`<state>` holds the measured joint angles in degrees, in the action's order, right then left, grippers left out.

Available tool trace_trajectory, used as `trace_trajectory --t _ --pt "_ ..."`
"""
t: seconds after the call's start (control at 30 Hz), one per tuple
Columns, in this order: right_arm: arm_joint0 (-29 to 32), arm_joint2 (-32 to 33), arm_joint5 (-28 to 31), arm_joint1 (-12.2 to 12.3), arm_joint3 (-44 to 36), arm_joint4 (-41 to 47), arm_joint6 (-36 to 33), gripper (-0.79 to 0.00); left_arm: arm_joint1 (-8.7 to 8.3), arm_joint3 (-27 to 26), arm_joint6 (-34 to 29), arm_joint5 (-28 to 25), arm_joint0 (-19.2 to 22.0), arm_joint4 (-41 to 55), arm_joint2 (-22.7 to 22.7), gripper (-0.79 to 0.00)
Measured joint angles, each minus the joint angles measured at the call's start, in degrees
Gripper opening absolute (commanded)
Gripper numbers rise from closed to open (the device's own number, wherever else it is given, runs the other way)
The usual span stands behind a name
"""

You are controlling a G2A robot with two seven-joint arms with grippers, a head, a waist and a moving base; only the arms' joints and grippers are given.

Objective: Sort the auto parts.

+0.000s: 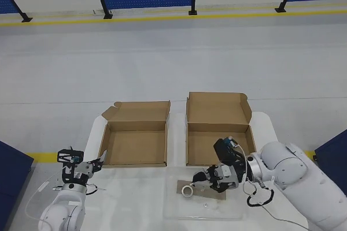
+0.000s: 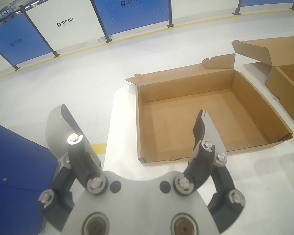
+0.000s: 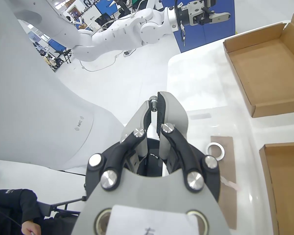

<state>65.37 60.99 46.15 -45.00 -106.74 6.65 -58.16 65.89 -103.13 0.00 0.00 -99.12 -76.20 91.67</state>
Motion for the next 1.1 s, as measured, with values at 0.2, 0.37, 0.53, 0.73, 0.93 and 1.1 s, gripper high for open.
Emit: trace_trajectory --t 0.2,0.37,0.53,0.73,0.93,1.1 --pt "1.13 0.52 1.55 -0.13 0.85 6.04 4.11 -0.785 0.00 0.00 0.00 0.00 0.00 0.00 0.00 0.000" --pt "0.96 -1.24 4.76 -0.01 1.06 21.11 4.70 -0.785 0.00 0.00 0.00 0.00 0.00 0.00 0.00 0.000" --pt "-0.93 -3.84 5.20 0.24 0.64 32.51 5.21 -0.785 0.00 0.00 0.00 0.00 0.00 0.00 0.00 0.000" --pt "-2.35 -4.80 4.84 0.30 0.89 37.27 4.84 -0.785 0.00 0.00 0.00 0.00 0.00 0.00 0.00 0.000" --pt "-2.32 -4.78 4.85 0.30 0.88 37.17 4.86 -0.785 0.00 0.00 0.00 0.00 0.00 0.00 0.00 0.000" --pt "-1.95 -4.80 4.46 0.18 0.39 37.92 5.61 -0.785 0.00 0.00 0.00 0.00 0.00 0.00 0.00 0.000"
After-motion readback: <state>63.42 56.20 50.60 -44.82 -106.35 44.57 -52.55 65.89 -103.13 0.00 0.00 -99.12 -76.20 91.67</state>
